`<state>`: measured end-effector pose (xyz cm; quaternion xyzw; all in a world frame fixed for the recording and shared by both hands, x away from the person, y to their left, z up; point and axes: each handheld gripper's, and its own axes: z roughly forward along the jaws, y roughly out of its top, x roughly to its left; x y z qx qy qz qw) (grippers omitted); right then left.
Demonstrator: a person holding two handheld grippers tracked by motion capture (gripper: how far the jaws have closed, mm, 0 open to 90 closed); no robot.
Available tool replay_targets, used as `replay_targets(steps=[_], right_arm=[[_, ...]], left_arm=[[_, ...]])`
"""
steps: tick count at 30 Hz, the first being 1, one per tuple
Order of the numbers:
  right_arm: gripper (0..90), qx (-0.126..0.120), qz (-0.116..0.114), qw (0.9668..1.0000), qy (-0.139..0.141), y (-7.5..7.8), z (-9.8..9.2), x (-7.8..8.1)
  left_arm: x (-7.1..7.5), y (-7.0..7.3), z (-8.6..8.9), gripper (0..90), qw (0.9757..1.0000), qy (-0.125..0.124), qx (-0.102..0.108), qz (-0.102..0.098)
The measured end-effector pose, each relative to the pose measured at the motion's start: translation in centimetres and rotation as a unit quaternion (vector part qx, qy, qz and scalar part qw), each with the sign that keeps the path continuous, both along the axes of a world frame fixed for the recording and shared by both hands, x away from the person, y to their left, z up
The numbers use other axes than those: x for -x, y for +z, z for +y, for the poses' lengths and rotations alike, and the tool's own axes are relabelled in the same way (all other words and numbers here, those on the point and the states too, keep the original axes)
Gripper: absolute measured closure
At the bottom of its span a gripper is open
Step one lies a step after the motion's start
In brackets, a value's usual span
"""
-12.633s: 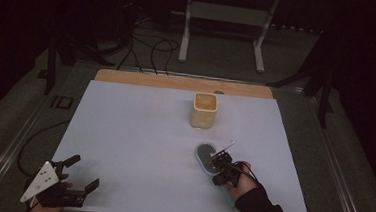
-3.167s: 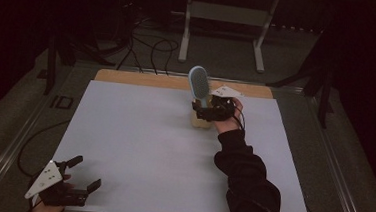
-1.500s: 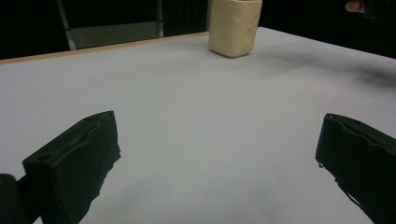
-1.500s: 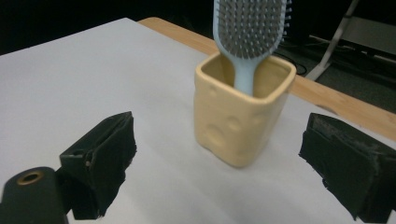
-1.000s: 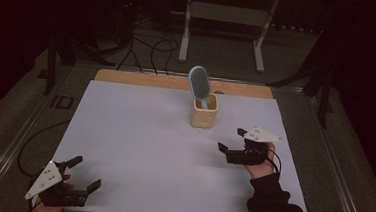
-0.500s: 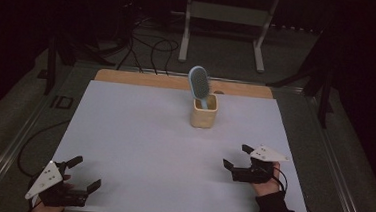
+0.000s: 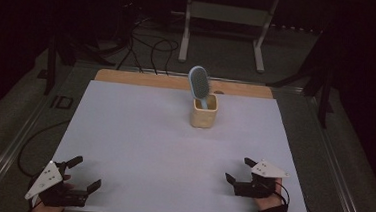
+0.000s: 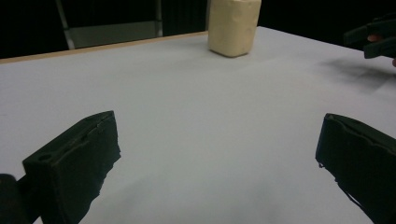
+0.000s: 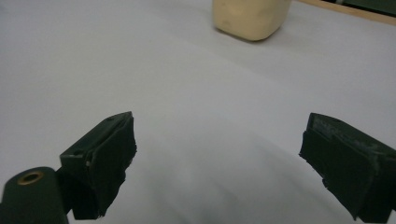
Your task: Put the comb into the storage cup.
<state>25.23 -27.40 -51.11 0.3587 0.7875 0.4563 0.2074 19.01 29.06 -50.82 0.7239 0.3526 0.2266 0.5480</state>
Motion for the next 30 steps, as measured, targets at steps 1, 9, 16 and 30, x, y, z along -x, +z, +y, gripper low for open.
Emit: replay_targets(steps=[1,9,16,30], right_arm=[[9.8,0.003,0.003,1.0000,-0.001,-0.2,0.0,0.2],[9.8,0.004,0.008,0.9999,-0.011,-0.8,-0.7,0.6],[9.8,0.012,0.011,0.9998,-0.012,-1.2,-0.8,0.0],[9.7,0.011,0.004,0.9997,-0.019,-1.1,-1.0,-0.2]], left_arm=[[0.0,0.0,0.0,0.0,1.0000,0.000,0.000,0.000],[0.0,0.0,-0.1,0.0,1.0000,-0.001,-0.003,0.000],[0.0,0.0,-0.1,0.0,1.0000,-0.003,-0.004,0.000],[0.0,0.0,-0.1,0.0,1.0000,-0.004,-0.006,0.000]])
